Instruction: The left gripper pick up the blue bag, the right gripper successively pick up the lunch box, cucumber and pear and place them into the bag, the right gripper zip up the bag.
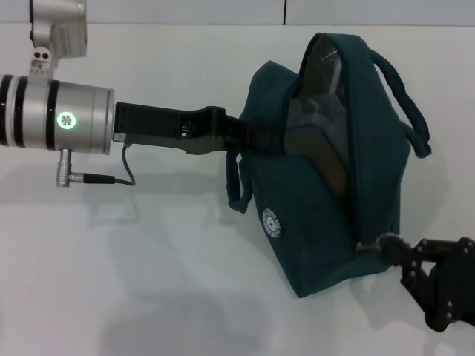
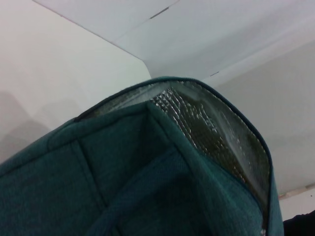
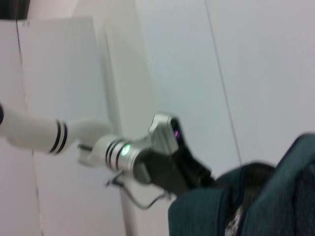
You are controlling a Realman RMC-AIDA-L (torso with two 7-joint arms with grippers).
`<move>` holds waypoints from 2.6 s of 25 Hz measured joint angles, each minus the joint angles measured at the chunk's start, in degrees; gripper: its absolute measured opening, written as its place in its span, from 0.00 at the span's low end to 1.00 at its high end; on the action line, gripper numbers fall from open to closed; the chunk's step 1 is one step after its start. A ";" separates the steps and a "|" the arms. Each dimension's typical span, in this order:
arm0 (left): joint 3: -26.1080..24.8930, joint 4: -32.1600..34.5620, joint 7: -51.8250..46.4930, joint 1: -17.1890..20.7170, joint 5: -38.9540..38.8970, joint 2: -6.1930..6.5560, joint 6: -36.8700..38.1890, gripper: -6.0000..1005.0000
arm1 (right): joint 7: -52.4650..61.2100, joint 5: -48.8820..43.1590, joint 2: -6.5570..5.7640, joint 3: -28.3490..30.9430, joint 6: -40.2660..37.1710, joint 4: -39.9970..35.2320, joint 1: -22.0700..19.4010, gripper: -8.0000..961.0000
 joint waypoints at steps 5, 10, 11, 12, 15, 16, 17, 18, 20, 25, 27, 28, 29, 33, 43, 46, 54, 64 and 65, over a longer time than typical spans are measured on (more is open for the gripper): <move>0.08 0.00 3.86 0.12 -0.15 -0.08 1.45 0.06 | 0.01 0.08 0.37 0.36 -0.02 -0.53 1.18 0.02; -0.15 -0.08 5.93 1.21 -2.60 -0.11 1.31 0.06 | 0.05 0.10 0.48 0.05 0.19 -1.11 1.93 0.02; -0.17 -0.08 6.39 1.58 -3.73 -0.07 1.28 0.06 | 0.07 0.10 0.48 0.03 0.19 -1.19 1.98 0.02; -0.17 -0.08 6.58 1.83 -4.31 -0.04 1.28 0.06 | 0.10 0.10 0.47 0.02 0.19 -1.31 2.07 0.02; -0.24 -0.10 8.11 2.51 -6.12 0.06 1.17 0.10 | 0.15 -0.16 0.47 -0.14 0.19 -1.48 2.28 0.02; -0.39 -0.13 9.20 2.69 -6.55 0.04 1.14 0.14 | 0.15 -0.26 0.47 -0.23 0.24 -1.49 2.37 0.02; -0.60 -0.17 10.31 2.84 -7.01 -0.05 1.12 0.18 | 0.15 -0.30 0.47 -0.28 0.28 -1.49 2.43 0.02; -1.05 -0.41 12.11 3.28 -8.24 -0.30 1.10 0.22 | 0.16 -0.34 0.47 -0.30 0.33 -1.51 2.46 0.02; -1.73 -0.72 14.89 4.27 -10.76 -0.57 1.07 0.30 | 0.16 -0.36 0.47 -0.33 0.37 -1.54 2.50 0.02; -2.36 -0.29 20.62 7.17 -15.77 -0.50 1.00 0.46 | 0.19 -0.36 0.47 -0.34 0.15 -1.78 2.51 0.02; -2.38 0.25 22.80 8.08 -16.21 -0.57 1.13 0.53 | 0.19 -0.18 0.47 -0.30 -0.13 -2.20 2.51 0.02; -2.35 0.36 23.74 8.40 -16.45 -0.61 1.27 0.56 | 0.19 -0.10 0.47 -0.21 -0.20 -2.55 2.50 0.02; -2.28 0.42 24.83 8.87 -16.82 -0.66 1.44 0.60 | 0.19 -0.02 0.47 -0.10 -0.23 -2.98 2.49 0.02; -2.05 0.06 28.74 11.03 -18.77 -0.78 3.07 0.73 | 0.19 0.08 0.53 0.16 -0.44 -4.45 2.43 0.02; -2.16 -5.68 43.97 15.46 -20.56 -0.77 9.81 0.88 | -0.07 5.48 0.56 0.28 -0.47 -7.49 5.86 0.02; -2.16 -7.33 49.06 17.13 -20.72 -0.70 10.47 0.88 | 0.11 7.39 0.57 0.27 -0.89 -7.55 8.07 0.02; -1.94 -14.48 62.20 19.80 -20.14 -0.72 10.48 0.88 | 1.67 12.15 0.74 0.31 0.16 -7.81 12.53 0.02; -1.90 -20.16 68.30 19.31 -19.45 -0.85 9.09 0.87 | 2.42 11.36 1.18 -3.39 5.02 -8.83 16.49 0.02; -1.91 -20.70 68.78 19.28 -19.53 -0.86 8.51 0.87 | 2.41 11.33 1.17 -4.03 5.50 -9.33 16.52 0.02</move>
